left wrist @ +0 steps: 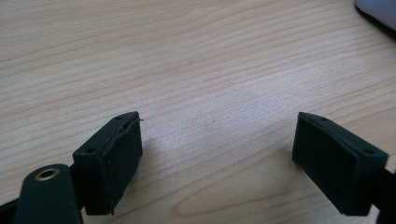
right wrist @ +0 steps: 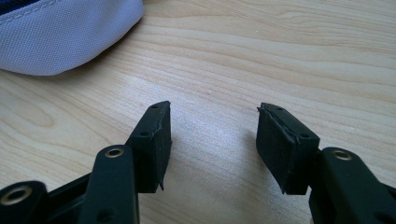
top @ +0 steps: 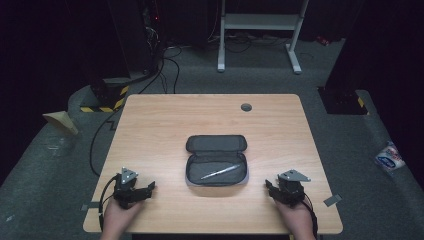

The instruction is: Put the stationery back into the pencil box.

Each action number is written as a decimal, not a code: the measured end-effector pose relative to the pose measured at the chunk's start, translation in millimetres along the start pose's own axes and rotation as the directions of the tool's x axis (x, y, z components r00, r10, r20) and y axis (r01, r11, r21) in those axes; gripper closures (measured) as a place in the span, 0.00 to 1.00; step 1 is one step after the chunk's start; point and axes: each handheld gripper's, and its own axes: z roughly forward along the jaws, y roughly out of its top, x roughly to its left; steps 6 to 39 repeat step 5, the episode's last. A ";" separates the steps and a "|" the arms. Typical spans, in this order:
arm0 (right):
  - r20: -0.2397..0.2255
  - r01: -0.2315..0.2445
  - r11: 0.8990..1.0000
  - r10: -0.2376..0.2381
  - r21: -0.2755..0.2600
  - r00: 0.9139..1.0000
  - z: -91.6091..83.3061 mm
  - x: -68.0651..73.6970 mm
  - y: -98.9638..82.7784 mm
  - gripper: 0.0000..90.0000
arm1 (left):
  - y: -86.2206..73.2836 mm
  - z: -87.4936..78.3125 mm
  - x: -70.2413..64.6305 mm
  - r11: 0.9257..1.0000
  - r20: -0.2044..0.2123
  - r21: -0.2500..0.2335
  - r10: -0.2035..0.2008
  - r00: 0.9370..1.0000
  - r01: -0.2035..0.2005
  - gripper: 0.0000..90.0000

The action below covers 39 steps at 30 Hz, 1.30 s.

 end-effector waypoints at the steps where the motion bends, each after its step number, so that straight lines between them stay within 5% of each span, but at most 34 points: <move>1: 0.000 0.000 1.000 0.000 0.000 1.000 0.0 0.0 0.0 0.50 | 0.0 0.0 0.0 1.000 0.000 0.000 0.000 1.000 0.000 0.18; 39: 0.001 -0.004 1.000 0.004 0.001 1.000 0.2 0.4 0.2 0.49 | -0.2 -0.2 0.0 1.000 0.000 -0.002 -0.001 1.000 0.001 0.18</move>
